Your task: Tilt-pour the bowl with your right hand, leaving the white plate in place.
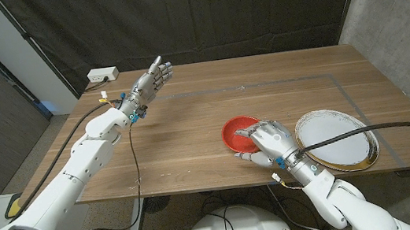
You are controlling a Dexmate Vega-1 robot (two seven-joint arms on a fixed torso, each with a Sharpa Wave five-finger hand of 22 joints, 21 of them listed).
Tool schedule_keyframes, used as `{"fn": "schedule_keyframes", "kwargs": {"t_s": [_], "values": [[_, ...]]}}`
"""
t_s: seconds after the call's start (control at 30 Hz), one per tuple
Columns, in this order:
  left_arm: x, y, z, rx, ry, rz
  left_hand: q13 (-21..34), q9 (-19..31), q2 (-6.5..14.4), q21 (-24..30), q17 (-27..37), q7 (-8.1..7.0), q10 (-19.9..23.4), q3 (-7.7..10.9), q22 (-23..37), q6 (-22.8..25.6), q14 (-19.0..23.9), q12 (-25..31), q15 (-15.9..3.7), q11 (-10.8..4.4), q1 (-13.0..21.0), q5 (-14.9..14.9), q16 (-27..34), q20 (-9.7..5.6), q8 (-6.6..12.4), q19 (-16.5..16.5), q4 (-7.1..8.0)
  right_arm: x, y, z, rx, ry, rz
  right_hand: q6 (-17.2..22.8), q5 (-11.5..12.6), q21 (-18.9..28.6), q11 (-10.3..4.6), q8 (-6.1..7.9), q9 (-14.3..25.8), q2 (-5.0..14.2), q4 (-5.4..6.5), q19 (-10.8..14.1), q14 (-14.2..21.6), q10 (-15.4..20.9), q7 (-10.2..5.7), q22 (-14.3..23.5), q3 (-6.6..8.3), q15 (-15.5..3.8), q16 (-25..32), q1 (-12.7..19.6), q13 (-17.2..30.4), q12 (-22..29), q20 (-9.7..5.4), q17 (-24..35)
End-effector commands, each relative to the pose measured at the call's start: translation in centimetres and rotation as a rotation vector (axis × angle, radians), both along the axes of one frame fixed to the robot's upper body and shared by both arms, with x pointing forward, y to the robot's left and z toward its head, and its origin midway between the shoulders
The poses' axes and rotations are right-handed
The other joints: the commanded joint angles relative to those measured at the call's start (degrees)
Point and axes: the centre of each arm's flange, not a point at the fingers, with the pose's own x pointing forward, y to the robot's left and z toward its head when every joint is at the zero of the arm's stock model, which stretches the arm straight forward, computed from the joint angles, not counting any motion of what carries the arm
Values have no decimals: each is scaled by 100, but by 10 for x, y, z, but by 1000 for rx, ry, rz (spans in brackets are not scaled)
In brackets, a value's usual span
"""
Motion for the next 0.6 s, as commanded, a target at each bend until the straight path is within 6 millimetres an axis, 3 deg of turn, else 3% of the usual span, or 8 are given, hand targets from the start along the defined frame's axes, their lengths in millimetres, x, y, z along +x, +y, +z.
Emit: {"fn": "schedule_keyframes", "kwargs": {"t_s": [0.03, 0.3, 0.6], "values": [[4, 7, 1, -5, -6, -29, 23, 19, 5, -13, 17, -4, 19, -51, 22, 31, -4, -9, 17, 10, 22, -14, -5, -17, -12, -28, -8, -16, 3, 23, 90, 3, 17, -19, 49, -32, 45, 24, -7, 207, 65, -43, -58, -34, 9, 17, 74, -601, 10, 17, -6, 3, -708, -9], [11, 8, 0, -13, 7, -47, 23, 19, 10, -9, 17, -4, 25, -56, 22, 29, -2, -7, 19, 1, 27, -17, -4, -23, -14, -22, -7, -21, -8, 38, 353, 42, 50, 42, 45, -52, 103, 61, -13, 405, 115, -20, -76, -21, 52, 20, 145, -562, 38, -15, -24, 26, -730, -22], [15, 1, -3, 4, 19, -70, 23, 19, 17, -6, 16, -7, 34, -60, 22, 34, -1, -4, 23, -3, 33, -19, -3, -20, -13, -19, -6, -7, -32, 55, 665, 64, 169, 91, 25, -73, 156, 84, -19, 493, 139, -6, -73, -20, 103, 17, 176, -518, 58, -38, -42, 35, -734, -35]]}}
